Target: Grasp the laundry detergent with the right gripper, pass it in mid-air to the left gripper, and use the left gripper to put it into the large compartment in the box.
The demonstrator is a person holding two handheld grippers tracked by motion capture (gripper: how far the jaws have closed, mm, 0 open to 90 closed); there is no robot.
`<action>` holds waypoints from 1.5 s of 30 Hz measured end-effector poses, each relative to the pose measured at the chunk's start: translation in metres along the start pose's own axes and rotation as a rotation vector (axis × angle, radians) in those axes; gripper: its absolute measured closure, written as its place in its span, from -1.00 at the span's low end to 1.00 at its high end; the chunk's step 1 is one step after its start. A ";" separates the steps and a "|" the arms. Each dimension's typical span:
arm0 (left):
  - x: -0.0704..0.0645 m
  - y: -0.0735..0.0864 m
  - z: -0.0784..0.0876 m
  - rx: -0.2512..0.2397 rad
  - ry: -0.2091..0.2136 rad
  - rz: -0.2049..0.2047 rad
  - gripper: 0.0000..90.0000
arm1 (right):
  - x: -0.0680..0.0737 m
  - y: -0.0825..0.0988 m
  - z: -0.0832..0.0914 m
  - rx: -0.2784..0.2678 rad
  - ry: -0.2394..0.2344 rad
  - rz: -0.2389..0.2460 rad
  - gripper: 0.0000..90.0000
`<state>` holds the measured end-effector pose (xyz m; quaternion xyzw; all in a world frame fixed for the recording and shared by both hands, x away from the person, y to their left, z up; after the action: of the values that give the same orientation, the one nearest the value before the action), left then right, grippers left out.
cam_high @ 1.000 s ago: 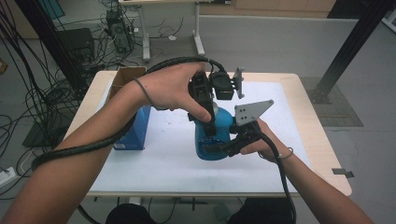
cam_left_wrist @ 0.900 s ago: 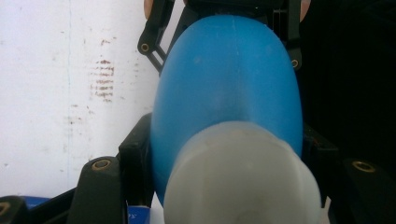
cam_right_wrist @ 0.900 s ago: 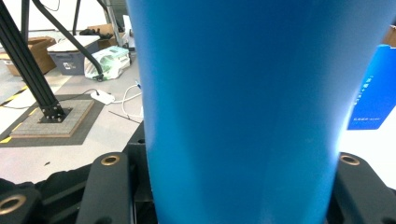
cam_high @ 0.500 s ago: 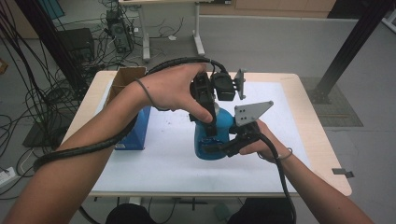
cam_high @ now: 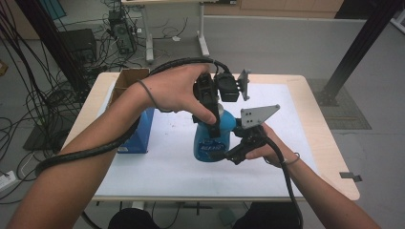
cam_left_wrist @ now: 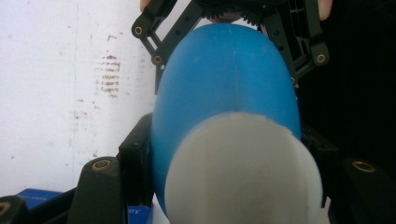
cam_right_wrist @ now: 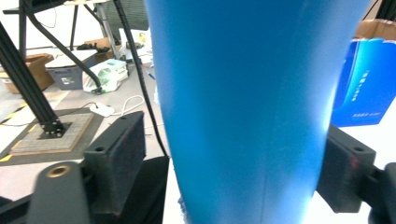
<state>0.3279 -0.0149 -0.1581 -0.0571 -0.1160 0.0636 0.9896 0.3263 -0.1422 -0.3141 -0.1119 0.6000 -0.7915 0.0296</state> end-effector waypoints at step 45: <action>0.010 0.017 0.008 -0.011 -0.010 0.071 -0.16 | 0.003 0.002 0.025 0.242 0.093 -0.113 -0.94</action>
<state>0.3333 0.0042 -0.1506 -0.0663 -0.1194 0.0981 0.9858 0.3286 -0.1670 -0.3089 -0.1044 0.4938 -0.8628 -0.0296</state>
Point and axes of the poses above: each handheld gripper's, and its own axes: z roughly backward along the jaws, y roughly out of its underside, x roughly to its left, the point moved 1 cm from there along -z, roughly forward along the jaws, and after that the axes turned 13 degrees about -y, right-handed, at the moved point
